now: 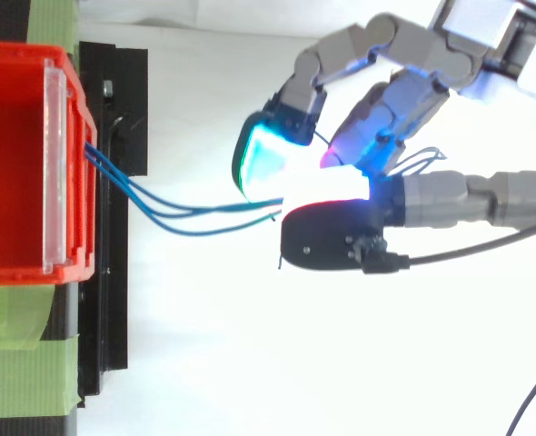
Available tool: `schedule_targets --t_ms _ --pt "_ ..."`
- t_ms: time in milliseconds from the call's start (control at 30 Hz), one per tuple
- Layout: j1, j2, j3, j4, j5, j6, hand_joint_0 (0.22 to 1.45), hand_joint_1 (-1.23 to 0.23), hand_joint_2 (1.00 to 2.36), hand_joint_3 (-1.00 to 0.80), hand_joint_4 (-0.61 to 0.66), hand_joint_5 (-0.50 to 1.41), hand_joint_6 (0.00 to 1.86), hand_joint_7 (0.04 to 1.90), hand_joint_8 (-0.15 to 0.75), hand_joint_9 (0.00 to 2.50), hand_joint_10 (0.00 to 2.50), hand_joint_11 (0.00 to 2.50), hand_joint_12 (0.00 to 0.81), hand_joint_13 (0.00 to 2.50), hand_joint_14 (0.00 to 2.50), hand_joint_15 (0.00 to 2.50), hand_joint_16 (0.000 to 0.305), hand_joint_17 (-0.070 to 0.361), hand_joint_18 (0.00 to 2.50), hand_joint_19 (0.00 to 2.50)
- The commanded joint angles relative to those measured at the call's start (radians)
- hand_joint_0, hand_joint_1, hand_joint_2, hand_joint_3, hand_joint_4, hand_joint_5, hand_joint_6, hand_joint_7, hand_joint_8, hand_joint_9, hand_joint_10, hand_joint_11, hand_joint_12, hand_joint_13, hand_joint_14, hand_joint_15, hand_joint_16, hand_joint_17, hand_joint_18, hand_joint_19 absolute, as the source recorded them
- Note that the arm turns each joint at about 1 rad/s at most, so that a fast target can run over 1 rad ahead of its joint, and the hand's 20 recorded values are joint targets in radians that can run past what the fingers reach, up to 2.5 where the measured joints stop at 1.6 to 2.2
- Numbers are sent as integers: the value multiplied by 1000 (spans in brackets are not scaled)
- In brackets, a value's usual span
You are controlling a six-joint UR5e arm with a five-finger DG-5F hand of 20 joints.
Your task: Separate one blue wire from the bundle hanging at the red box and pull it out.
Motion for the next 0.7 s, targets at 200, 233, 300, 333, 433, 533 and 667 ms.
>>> schedule_targets --t_ms 200,233,300,333,433,533,667 --pt "-1 0 0 -22 -74 164 558 -698 1018 -234 194 -161 844 860 347 1077 10 1323 412 1217 106 1568 48 109 798 526" --pt "-1 0 0 -25 -75 179 557 -698 1018 -236 196 -161 844 869 352 1077 10 1316 416 1217 107 1567 48 109 799 518" --pt "-1 0 0 -28 -78 199 557 -700 1018 -241 195 -161 844 868 353 1078 9 1318 417 1216 110 1563 48 109 799 518" --pt "0 0 0 -31 -78 208 557 -700 1017 -245 194 -161 844 868 354 1077 10 1315 414 1218 107 1558 48 109 798 517" --pt "-1 0 0 -40 -78 228 558 -700 1017 -259 193 -161 844 860 349 1076 10 1324 416 1221 102 1556 48 109 800 518" --pt "-1 0 0 -42 -81 227 557 -702 1016 -270 194 -161 844 867 351 1078 9 1316 418 1221 105 1562 48 109 801 517" --pt "-1 0 0 -42 -81 217 555 -720 1016 -282 198 -161 844 866 355 1079 9 1312 417 1227 100 1555 48 109 804 516"
